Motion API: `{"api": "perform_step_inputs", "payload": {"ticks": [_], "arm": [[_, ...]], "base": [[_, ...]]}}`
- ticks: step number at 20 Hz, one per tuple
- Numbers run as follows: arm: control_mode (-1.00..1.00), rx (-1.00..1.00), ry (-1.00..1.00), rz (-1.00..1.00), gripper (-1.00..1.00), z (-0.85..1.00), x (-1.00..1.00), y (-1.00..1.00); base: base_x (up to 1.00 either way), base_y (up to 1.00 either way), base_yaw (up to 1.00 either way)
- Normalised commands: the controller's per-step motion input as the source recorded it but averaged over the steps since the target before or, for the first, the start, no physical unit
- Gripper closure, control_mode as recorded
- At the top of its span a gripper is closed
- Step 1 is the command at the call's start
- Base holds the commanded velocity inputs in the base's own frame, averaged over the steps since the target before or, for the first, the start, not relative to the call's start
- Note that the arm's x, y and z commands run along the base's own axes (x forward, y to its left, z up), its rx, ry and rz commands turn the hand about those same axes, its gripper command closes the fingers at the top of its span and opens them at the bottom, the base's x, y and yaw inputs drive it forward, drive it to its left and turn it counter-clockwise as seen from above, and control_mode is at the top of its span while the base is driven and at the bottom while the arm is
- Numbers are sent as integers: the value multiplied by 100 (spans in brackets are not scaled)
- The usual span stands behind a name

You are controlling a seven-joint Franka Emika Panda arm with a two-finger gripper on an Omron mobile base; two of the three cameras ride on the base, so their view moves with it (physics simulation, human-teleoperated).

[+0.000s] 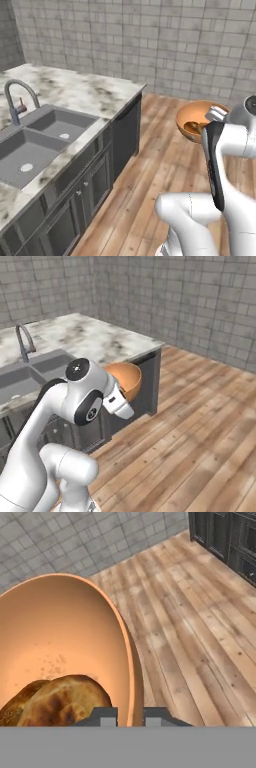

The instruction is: Pick up the heated bread from the toaster oven and place it in the bowl. Then move the bread bowl to the dining counter.

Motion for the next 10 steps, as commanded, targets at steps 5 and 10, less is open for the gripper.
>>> {"api": "perform_step_inputs", "payload": {"ticks": [5,10], "arm": [[100,0,0,0,100,0,0,0],[100,0,0,0,100,0,0,0]], "base": [[100,-100,14],[100,-93,20]]}}
